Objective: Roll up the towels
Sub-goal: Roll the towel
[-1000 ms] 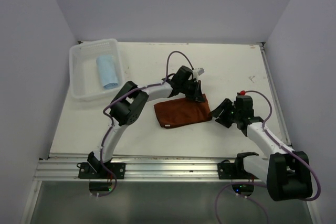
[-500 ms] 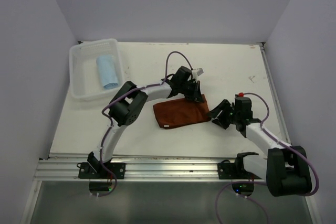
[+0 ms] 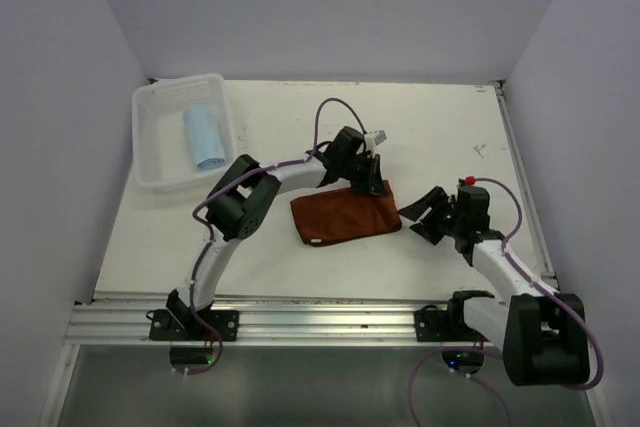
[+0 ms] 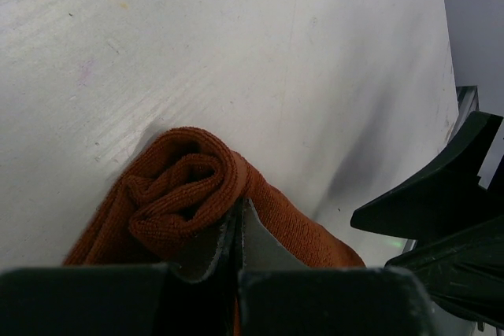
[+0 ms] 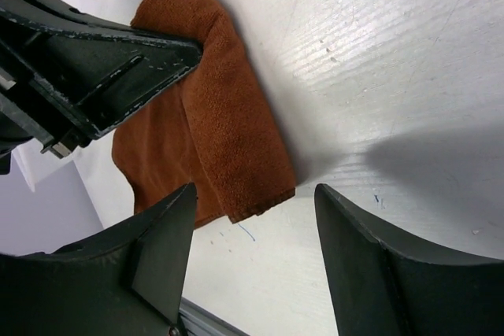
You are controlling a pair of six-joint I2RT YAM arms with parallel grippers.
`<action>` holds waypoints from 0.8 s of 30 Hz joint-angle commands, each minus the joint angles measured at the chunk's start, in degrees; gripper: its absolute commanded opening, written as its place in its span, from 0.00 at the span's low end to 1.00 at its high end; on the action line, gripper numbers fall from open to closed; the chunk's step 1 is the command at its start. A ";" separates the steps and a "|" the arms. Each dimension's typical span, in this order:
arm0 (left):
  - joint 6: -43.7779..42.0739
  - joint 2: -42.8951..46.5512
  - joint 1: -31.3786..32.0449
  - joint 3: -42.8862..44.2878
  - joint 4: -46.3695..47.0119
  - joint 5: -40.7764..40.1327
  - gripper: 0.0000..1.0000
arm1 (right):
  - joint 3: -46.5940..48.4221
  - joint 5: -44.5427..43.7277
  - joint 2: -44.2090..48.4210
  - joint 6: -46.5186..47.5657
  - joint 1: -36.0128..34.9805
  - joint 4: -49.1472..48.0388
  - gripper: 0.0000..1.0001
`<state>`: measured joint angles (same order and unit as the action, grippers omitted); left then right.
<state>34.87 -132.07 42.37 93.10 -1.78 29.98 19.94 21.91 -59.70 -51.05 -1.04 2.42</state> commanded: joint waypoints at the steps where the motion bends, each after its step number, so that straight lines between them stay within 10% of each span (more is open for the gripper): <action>1: -1.39 1.90 -0.62 -0.73 -1.29 -1.06 0.00 | -0.43 4.45 -3.13 -1.95 0.34 -6.09 0.63; 24: -1.12 1.82 -0.89 -0.99 -1.29 -1.15 0.00 | -2.28 7.01 -15.80 1.21 -0.98 -14.81 0.47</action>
<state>34.87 -132.07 42.30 93.08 -1.80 30.00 18.20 29.58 -75.07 -52.23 -1.19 -12.03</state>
